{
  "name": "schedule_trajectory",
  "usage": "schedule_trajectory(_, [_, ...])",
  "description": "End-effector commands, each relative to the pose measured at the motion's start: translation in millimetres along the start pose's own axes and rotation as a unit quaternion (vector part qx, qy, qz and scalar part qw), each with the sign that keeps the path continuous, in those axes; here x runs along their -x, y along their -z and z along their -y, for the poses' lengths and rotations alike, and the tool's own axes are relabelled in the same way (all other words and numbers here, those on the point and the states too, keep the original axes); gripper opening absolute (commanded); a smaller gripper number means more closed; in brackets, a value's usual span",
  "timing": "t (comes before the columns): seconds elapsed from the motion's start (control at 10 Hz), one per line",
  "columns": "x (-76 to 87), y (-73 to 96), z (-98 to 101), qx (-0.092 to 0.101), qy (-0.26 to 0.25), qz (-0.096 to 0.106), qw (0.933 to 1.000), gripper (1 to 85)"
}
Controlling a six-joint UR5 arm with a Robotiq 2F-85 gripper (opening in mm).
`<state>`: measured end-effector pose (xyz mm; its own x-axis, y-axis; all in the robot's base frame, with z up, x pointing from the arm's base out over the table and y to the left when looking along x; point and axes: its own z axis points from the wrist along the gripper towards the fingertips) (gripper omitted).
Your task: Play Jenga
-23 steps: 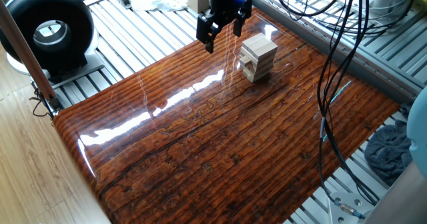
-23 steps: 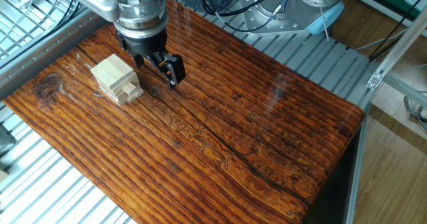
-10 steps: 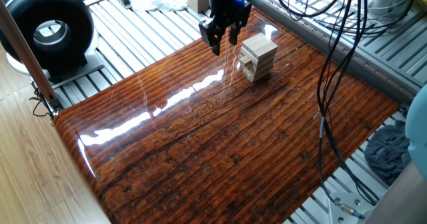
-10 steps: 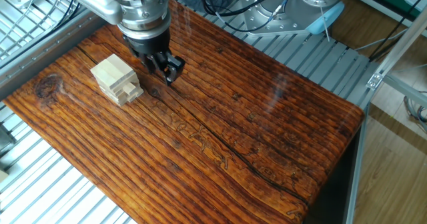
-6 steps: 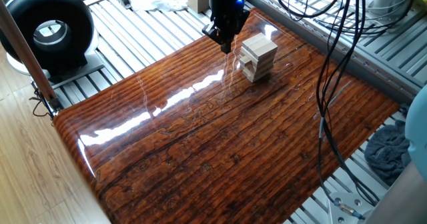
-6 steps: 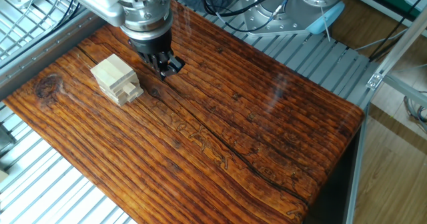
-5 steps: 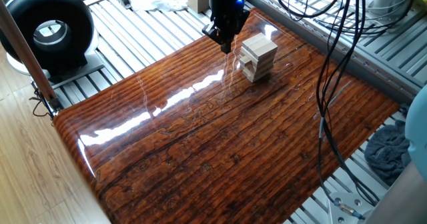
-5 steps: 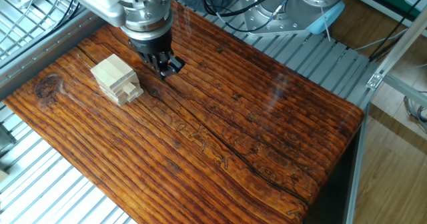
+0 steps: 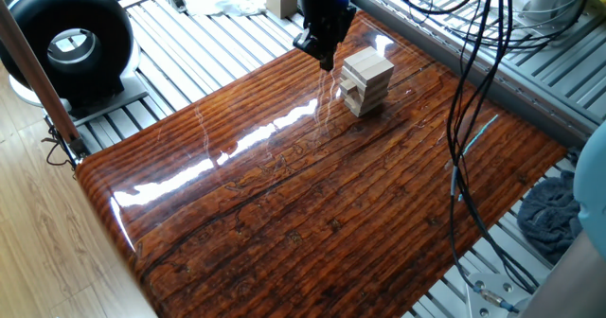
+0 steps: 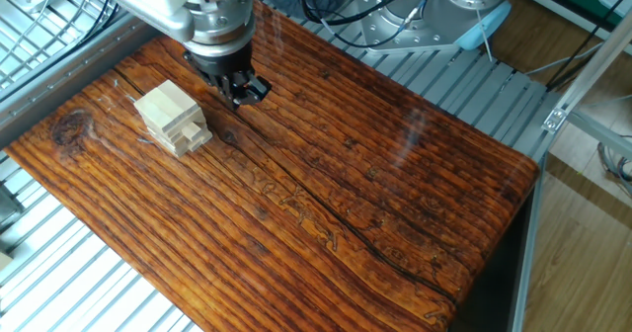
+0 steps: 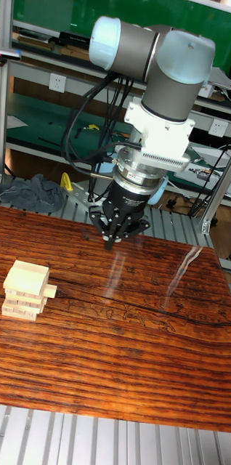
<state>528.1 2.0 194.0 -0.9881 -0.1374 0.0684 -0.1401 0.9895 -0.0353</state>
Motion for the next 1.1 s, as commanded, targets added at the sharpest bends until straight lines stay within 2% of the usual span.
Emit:
schedule_trajectory(0.0, [7.5,4.5,-33.6,0.062,0.101,0.02,0.9928,1.3])
schedule_trajectory(0.1, [10.4,1.2,-28.7,0.049,0.201,0.025,0.978,1.3])
schedule_trajectory(0.2, [0.7,-4.2,-25.5,0.044,0.283,-0.001,0.9581,1.3])
schedule_trajectory(0.3, [-0.6,-5.8,-10.0,0.017,0.346,-0.012,0.9379,1.3])
schedule_trajectory(0.5, [-7.7,-5.0,-3.4,0.011,0.424,-0.029,0.905,1.3])
schedule_trajectory(0.6, [-7.2,-4.7,-3.2,0.01,0.43,-0.029,0.9024,1.3])
schedule_trajectory(0.7, [-0.7,-5.6,1.0,-0.005,0.396,-0.024,0.9177,1.3])
schedule_trajectory(0.8, [-5.3,-5.6,-10.6,0.02,0.417,-0.023,0.9084,1.3])
schedule_trajectory(0.9, [9.3,-4.4,-8.3,0.003,0.432,0.001,0.9021,1.3])
schedule_trajectory(1.0, [6.9,-1.9,-8.5,0.008,0.474,0.002,0.8807,1.3])
